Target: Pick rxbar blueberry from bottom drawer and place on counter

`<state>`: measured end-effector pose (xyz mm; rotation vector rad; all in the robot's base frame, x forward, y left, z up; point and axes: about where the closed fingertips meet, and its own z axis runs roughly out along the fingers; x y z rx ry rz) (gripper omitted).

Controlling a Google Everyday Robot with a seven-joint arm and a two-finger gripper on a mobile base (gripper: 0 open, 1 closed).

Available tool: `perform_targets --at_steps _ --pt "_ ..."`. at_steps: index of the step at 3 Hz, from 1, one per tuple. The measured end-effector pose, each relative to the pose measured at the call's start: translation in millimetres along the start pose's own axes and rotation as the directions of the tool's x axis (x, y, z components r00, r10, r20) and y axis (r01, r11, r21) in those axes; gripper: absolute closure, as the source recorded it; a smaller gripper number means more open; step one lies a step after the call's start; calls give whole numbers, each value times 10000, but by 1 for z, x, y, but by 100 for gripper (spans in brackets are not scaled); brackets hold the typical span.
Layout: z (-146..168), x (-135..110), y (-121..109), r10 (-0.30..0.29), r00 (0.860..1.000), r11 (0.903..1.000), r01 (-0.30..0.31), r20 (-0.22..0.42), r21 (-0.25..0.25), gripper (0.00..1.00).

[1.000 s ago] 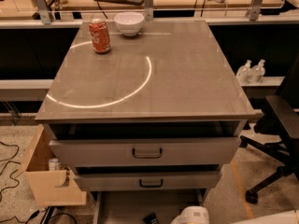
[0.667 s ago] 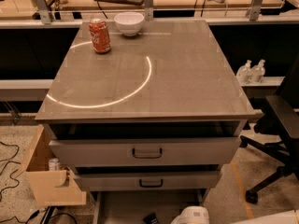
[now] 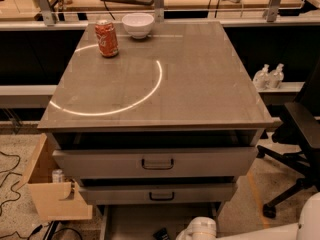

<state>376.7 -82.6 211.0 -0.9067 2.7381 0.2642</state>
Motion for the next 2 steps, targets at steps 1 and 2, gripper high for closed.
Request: perform_targets --at_steps 1,2 --pt "23 -3 -1 331 9994 9993 -331 -48 -152 0" --pt "40 -7 2 440 9989 9990 -442 -177 -89 0"
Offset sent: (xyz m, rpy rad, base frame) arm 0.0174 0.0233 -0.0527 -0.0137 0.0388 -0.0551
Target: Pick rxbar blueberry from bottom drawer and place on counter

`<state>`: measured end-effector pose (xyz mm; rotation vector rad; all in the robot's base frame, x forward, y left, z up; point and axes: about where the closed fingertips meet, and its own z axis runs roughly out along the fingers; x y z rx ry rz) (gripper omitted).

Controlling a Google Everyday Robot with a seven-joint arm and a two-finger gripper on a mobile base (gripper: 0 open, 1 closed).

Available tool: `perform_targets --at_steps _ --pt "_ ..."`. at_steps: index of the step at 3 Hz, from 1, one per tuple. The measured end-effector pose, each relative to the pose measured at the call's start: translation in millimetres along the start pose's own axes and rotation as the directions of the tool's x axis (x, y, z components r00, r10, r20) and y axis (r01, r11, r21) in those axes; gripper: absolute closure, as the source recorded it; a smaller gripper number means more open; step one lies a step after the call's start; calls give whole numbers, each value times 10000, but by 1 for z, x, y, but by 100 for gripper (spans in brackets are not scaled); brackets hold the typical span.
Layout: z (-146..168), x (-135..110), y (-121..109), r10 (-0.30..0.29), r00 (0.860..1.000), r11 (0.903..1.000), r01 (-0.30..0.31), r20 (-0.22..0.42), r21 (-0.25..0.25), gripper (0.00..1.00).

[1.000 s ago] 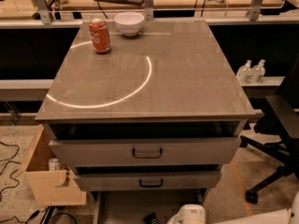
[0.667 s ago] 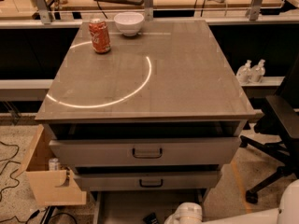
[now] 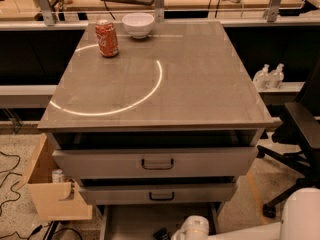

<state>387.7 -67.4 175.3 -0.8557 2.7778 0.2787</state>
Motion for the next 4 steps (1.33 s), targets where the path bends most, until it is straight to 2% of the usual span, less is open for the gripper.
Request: perform_targets --at_steps 1,3,4 --pt "16 -3 5 28 9999 9999 -26 -158 156 0" --pt "43 -6 11 138 9996 9999 -136 -258 78 0" --pt "53 -6 12 439 9988 9990 -439 -225 4 0"
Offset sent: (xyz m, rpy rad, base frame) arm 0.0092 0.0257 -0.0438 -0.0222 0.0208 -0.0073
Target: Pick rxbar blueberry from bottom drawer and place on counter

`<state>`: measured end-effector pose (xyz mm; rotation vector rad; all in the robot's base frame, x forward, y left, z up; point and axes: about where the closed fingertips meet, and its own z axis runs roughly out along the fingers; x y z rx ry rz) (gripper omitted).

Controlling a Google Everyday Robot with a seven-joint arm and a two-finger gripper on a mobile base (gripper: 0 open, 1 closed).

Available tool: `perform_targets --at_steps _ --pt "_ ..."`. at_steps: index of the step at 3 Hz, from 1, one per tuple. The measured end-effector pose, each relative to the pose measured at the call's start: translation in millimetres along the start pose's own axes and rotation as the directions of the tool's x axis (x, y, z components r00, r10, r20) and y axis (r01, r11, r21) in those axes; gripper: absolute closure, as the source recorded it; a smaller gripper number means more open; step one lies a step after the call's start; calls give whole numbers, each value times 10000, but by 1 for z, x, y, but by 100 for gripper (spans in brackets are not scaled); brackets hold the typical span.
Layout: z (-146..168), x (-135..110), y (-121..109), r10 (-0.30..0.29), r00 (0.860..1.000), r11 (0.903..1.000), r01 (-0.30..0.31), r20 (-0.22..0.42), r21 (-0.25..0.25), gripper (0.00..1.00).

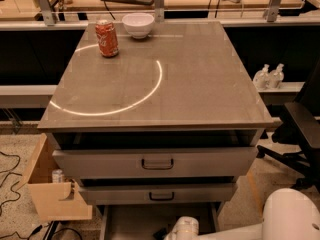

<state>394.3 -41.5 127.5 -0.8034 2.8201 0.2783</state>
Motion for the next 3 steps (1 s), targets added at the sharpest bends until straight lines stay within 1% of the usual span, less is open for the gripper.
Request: perform_targets --at_steps 2,3 --pt "15 -2 3 631 9980 9980 -631 7 2 0" --pt "23 -2 8 773 9970 9970 -773 -83 16 0"
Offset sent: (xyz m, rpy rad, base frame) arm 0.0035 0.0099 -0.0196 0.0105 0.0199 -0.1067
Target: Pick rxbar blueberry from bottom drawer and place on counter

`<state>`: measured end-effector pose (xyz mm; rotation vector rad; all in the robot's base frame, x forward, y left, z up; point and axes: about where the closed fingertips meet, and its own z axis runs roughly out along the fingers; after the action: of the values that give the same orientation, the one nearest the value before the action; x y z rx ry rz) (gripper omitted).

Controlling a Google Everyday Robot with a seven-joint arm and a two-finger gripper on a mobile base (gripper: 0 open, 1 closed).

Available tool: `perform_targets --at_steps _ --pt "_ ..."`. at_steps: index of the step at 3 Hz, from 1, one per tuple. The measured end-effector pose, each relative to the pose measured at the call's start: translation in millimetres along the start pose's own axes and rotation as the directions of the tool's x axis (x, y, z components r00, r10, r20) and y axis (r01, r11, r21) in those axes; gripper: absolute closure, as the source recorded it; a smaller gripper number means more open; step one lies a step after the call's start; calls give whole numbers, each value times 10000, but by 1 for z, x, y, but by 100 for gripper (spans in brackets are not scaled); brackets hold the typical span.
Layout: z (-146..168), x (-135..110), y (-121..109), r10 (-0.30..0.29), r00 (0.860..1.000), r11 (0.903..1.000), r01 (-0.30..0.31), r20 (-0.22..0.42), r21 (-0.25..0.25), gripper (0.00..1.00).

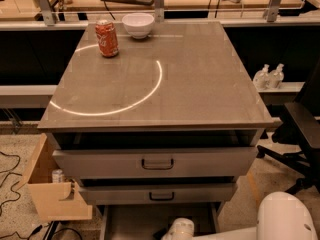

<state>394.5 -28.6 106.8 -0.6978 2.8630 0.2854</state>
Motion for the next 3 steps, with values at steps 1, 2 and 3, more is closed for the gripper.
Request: perform_targets --at_steps 1,2,3 --pt "8 0 7 52 9999 10000 -52 -103 0 0" --pt "16 0 15 -56 9998 10000 57 -206 54 18" --pt "22 0 20 -105 9996 9997 111 -258 226 42"
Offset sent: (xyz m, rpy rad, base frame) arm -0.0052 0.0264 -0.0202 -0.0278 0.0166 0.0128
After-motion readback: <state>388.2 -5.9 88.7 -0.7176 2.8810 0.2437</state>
